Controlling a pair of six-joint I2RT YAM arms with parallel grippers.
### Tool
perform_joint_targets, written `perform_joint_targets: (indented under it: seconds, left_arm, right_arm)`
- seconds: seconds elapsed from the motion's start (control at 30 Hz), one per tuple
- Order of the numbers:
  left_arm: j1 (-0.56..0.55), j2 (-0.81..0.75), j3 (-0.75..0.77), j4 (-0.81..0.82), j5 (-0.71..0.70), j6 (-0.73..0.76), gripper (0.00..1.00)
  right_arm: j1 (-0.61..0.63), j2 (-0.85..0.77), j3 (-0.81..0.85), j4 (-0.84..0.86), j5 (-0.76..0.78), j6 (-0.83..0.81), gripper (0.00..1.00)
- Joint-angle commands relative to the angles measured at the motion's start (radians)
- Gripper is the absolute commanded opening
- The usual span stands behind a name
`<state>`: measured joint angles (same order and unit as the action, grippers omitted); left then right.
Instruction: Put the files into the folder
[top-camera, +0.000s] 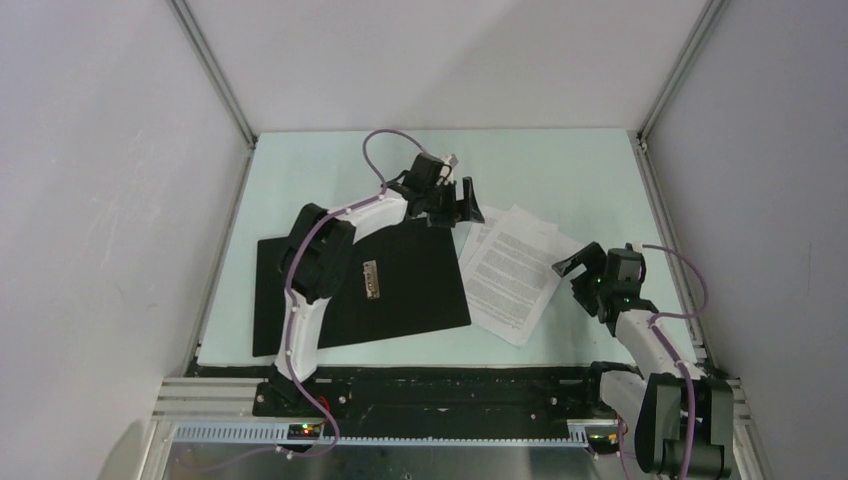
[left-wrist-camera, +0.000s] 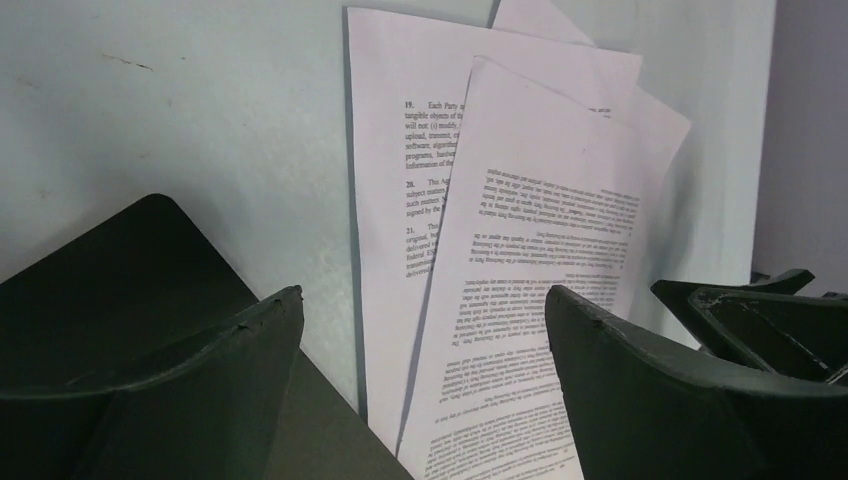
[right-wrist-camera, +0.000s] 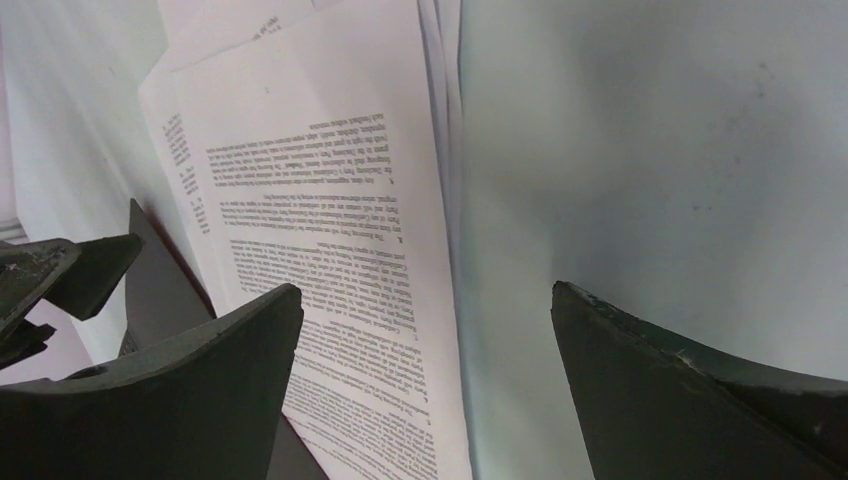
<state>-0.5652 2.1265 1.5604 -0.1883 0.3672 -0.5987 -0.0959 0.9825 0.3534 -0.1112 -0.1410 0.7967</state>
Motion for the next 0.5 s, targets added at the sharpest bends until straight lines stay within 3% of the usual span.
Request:
perform_joint_targets:
  seconds: [0.0,0.27,0.47]
  left_arm:
    - [-0.018,0.049,0.087,-0.042,0.007,0.060,0.96]
    - [-0.086,0.127,0.152,-0.124,-0.132,0.014,0.97]
    - [-0.117,0.169,0.173,-0.170,-0.153,-0.021,0.95]
  right_arm:
    - [-0.007,0.047,-0.035,0.145,-0.028,0.030,0.99]
    - [-0.001,0.117,-0.042,0.197,-0.022,0.026,0.99]
    - [0.010,0.189,-0.019,0.231,-0.054,0.033,0.99]
